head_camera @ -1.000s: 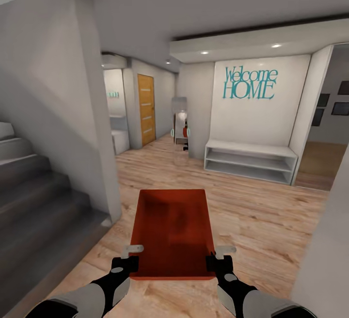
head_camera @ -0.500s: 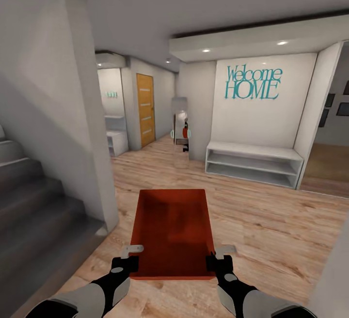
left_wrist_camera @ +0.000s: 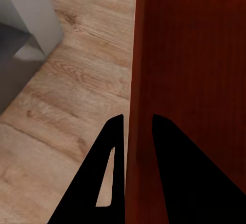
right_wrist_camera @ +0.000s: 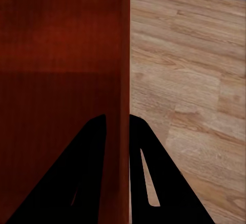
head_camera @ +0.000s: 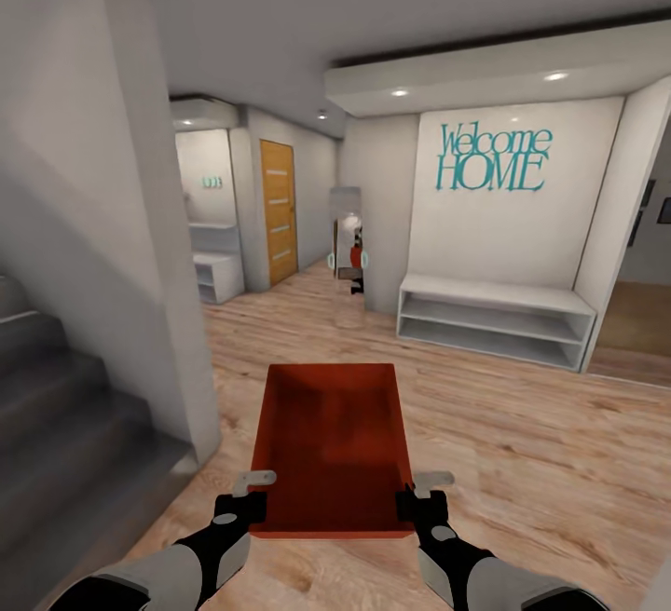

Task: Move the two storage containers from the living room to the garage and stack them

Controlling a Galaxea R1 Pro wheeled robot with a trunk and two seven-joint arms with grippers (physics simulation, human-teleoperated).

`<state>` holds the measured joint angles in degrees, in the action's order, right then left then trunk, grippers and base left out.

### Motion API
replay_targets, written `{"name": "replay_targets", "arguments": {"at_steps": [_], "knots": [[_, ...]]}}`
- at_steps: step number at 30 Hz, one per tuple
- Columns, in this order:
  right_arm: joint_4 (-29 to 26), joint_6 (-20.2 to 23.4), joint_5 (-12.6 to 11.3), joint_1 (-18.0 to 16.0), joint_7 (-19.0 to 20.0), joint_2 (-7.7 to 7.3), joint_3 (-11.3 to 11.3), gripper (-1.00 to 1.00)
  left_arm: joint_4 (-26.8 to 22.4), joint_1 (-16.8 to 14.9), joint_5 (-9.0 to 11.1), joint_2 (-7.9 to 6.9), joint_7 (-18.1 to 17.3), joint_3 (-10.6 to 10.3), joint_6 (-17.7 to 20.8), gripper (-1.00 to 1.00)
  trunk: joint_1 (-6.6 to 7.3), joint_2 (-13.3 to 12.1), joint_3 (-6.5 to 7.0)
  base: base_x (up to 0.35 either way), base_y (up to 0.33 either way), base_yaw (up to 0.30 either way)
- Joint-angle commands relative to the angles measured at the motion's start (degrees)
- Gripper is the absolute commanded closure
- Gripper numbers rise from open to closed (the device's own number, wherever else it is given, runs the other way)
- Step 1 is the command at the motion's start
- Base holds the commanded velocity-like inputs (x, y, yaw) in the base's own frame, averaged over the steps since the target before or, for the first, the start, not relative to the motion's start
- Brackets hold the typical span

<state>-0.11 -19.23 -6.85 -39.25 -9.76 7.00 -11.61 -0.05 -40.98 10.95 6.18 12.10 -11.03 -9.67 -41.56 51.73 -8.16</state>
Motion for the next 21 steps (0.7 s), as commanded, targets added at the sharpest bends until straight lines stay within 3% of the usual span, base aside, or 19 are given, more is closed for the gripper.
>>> {"name": "replay_targets", "arguments": {"at_steps": [1,21], "knots": [[0.19,-0.21,-1.13,-0.04,-0.08,-0.4,1.68,1.0,-0.12,-0.06,-0.14,-0.02,0.47,-0.05,-3.08,1.0,-0.04,0.06,-0.09,0.322,0.0,0.0],[0.19,-0.28,-1.06,-0.04,-0.08,-0.32,1.68,1.0,-0.12,-0.06,-0.14,-0.02,0.47,-0.05,-3.08,1.0,-0.04,0.06,-0.09,0.321,0.0,0.0]]}}
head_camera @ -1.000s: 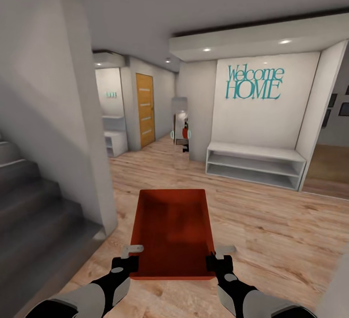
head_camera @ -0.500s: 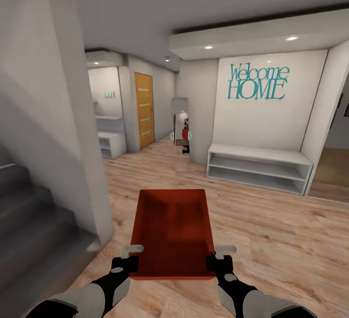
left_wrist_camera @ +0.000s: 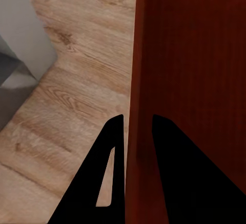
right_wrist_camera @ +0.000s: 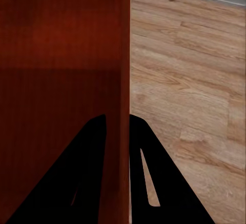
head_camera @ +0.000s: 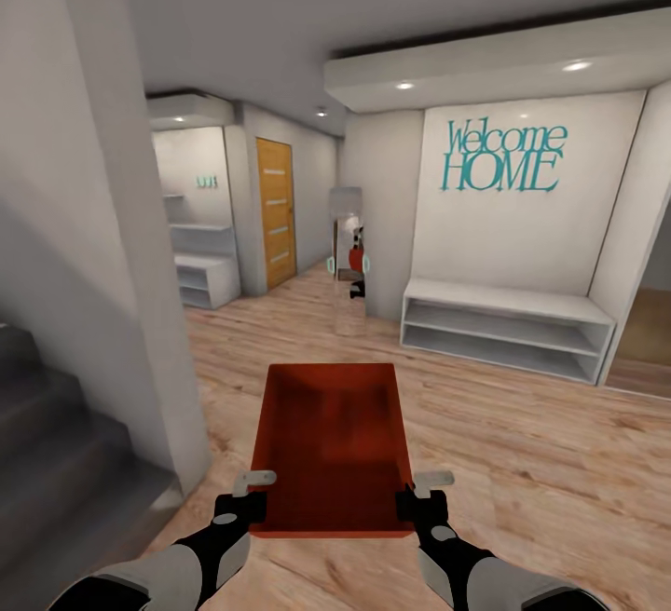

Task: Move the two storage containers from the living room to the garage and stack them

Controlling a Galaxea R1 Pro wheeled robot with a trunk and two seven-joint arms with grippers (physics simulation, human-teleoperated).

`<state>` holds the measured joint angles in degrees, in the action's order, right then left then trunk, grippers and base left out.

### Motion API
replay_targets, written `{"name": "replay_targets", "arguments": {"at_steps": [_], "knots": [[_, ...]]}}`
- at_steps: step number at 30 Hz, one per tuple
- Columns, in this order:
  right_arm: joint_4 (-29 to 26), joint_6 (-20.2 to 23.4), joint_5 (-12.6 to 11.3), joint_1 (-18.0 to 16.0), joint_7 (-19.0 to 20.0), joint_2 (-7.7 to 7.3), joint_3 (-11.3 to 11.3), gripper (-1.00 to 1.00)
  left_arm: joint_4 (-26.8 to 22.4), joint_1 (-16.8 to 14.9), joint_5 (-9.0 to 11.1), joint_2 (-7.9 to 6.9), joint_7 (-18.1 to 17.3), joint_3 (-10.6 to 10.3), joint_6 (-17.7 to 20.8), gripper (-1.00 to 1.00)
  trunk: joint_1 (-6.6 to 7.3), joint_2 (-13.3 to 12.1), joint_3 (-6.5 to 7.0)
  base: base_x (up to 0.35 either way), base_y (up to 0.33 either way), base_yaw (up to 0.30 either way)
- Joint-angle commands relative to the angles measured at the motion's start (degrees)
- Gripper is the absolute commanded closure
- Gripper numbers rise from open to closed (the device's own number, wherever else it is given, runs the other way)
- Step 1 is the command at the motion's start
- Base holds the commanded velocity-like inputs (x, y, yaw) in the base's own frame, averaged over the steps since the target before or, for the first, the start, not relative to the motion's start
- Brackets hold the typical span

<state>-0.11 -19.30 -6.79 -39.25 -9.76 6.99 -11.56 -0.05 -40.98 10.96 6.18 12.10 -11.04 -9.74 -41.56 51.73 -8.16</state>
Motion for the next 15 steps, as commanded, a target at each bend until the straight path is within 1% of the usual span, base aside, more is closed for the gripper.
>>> {"name": "replay_targets", "arguments": {"at_steps": [1,15], "knots": [[0.2,-0.21,-1.12,-0.04,-0.08,-0.31,1.63,1.0,-0.12,-0.07,-0.15,-0.03,0.47,-0.04,-3.01,1.0,-0.04,0.06,-0.09,0.321,0.0,0.0],[0.2,-0.21,-1.12,-0.04,-0.08,-0.31,1.63,1.0,-0.12,-0.07,-0.15,-0.03,0.47,-0.04,-3.01,1.0,-0.04,0.06,-0.09,0.321,0.0,0.0]]}}
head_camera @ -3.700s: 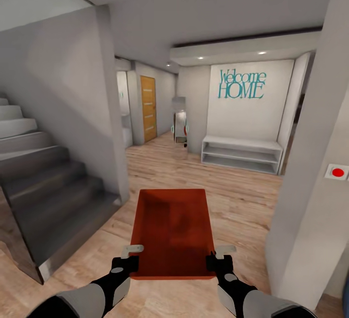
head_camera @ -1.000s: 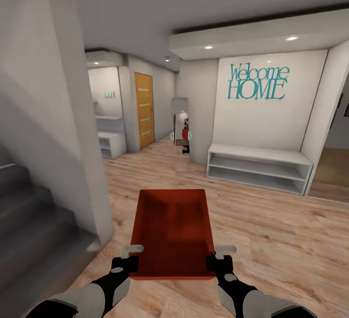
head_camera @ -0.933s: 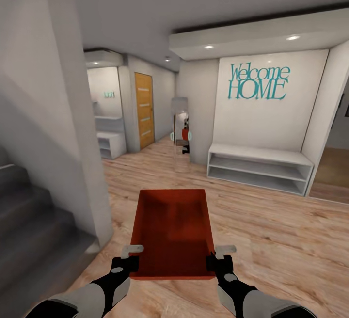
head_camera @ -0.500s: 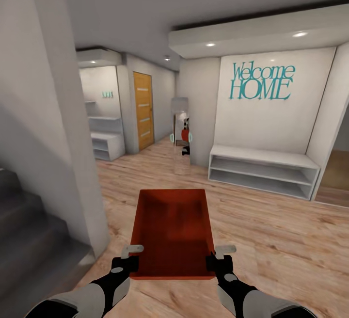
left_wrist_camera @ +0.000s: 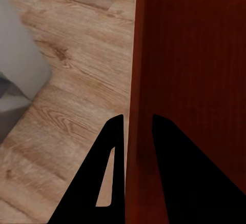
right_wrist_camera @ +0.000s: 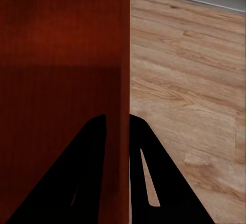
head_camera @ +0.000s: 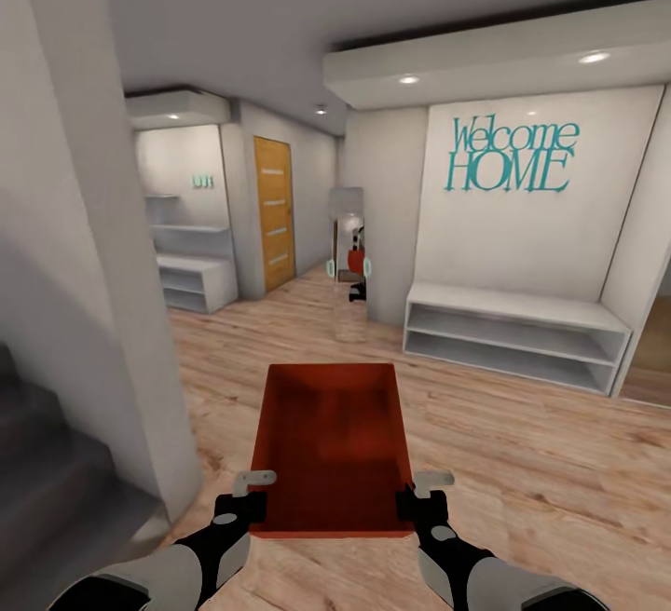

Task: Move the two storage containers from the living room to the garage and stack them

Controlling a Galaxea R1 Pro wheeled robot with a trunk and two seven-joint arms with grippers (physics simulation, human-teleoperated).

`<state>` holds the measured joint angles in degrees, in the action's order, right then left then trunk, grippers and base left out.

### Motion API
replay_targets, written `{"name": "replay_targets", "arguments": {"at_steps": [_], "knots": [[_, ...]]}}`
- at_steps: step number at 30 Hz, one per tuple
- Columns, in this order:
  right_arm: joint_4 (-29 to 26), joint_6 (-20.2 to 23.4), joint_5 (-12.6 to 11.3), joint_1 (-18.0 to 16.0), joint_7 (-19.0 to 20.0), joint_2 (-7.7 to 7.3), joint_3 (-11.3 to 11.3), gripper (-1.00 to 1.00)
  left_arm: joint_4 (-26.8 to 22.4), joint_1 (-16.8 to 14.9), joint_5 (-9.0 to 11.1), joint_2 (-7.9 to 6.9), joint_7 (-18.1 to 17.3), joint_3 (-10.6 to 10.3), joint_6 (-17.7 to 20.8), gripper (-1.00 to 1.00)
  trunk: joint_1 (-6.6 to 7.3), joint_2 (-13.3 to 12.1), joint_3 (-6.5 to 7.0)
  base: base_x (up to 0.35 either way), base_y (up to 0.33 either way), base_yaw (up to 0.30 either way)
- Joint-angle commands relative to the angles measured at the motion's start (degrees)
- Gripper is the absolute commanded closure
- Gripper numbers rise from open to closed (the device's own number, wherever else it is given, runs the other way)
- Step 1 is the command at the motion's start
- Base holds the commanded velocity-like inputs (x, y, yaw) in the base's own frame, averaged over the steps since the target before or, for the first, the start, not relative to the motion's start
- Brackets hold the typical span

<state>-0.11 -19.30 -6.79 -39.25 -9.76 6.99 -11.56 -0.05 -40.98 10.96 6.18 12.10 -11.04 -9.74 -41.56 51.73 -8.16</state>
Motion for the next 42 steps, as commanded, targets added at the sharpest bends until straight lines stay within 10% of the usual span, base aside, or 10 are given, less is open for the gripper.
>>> {"name": "replay_targets", "arguments": {"at_steps": [1,42], "knots": [[0.2,-0.21,-1.12,-0.04,-0.08,-0.31,1.63,1.0,-0.12,-0.07,-0.15,-0.03,0.47,-0.04,-3.01,1.0,-0.04,0.06,-0.09,0.321,0.0,0.0],[0.2,-0.21,-1.12,-0.04,-0.08,-0.32,1.63,1.0,-0.12,-0.07,-0.15,-0.03,0.47,-0.04,-3.01,1.0,-0.04,0.06,-0.09,0.321,0.0,0.0]]}}
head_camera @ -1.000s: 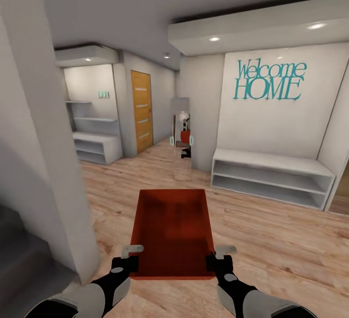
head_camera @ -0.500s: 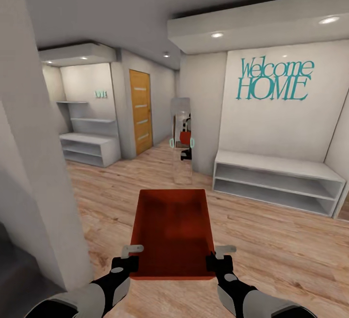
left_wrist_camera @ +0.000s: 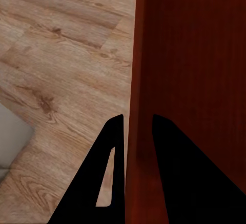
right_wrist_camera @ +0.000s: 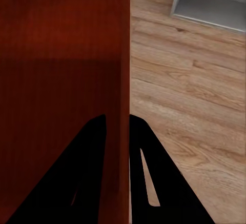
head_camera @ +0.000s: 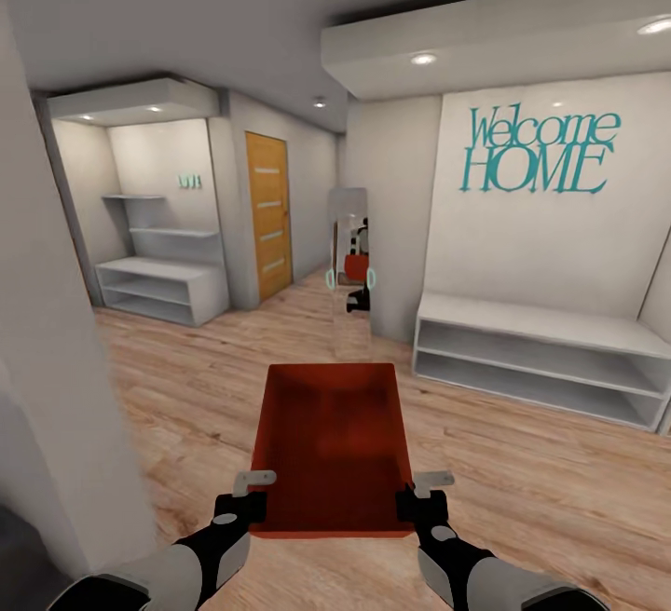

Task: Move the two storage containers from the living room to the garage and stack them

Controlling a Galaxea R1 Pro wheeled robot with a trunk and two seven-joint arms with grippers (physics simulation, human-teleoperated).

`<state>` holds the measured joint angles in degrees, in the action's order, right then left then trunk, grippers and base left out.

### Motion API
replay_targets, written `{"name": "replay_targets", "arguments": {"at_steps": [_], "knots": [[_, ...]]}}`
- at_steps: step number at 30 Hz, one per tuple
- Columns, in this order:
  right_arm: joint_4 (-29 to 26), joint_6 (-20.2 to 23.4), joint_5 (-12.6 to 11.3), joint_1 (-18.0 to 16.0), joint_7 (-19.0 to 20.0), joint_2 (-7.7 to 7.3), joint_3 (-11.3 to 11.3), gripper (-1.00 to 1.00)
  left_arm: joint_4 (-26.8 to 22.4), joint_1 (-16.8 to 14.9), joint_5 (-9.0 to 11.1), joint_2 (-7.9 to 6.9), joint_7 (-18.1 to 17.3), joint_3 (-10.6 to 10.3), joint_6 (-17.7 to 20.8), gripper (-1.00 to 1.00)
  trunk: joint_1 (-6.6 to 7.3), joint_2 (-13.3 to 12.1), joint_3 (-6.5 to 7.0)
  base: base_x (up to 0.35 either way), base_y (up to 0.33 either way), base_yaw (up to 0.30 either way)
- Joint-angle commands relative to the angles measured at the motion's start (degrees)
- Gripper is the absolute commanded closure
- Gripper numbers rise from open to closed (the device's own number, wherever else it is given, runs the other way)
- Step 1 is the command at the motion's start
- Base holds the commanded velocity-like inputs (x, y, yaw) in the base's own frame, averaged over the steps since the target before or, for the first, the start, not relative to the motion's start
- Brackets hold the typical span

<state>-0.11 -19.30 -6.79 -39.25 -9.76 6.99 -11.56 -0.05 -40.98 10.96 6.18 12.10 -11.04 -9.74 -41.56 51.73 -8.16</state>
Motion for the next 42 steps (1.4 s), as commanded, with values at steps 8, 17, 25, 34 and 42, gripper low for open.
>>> {"name": "replay_targets", "arguments": {"at_steps": [8,17,25,34,42], "knots": [[0.2,-0.21,-1.12,-0.04,-0.08,-0.39,1.67,1.0,-0.12,-0.07,-0.15,-0.03,0.47,-0.04,-3.01,1.0,-0.04,0.06,-0.09,0.321,0.0,0.0],[0.2,-0.21,-1.12,-0.04,-0.05,-0.4,1.65,1.0,-0.12,-0.07,-0.15,-0.03,0.47,-0.04,-3.01,1.0,-0.04,0.06,-0.09,0.321,0.0,0.0],[0.2,-0.21,-1.12,-0.04,-0.04,-0.35,1.63,1.0,-0.12,-0.07,-0.07,-0.26,0.47,-0.02,-3.01,1.0,-0.04,0.06,-0.09,0.321,0.0,0.0],[0.2,-0.26,-1.12,-0.04,-0.01,-0.31,1.71,1.0,-0.12,-0.07,-0.06,-0.29,0.47,0.0,-3.01,1.0,-0.04,0.06,-0.09,0.321,0.0,0.0],[0.2,-0.3,-1.14,-0.04,0.01,-0.31,1.72,1.0,-0.12,-0.07,-0.06,-0.29,0.47,0.0,-3.01,1.0,-0.04,0.06,-0.09,0.321,0.0,0.0]]}}
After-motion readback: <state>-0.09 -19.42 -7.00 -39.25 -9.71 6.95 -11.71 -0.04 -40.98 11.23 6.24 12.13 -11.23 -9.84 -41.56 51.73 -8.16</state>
